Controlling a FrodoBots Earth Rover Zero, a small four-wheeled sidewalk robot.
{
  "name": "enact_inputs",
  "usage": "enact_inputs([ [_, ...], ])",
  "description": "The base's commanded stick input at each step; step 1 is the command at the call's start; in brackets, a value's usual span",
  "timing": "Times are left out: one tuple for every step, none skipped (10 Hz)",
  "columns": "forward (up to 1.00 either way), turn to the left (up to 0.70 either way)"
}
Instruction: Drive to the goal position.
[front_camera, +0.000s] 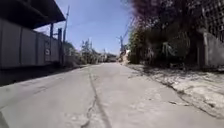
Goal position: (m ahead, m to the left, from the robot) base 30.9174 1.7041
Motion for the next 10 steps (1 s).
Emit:
enact_inputs([
  [0.85, -0.02],
  [0.85, -0.03],
  [0.85, -0.03],
  [0.85, -0.04],
  [0.85, -0.04],
  [0.85, -0.04],
  [0.85, -0.04],
  [0.85, 0.00],
  [0.85, 0.00],
  [0.85, 0.00],
])
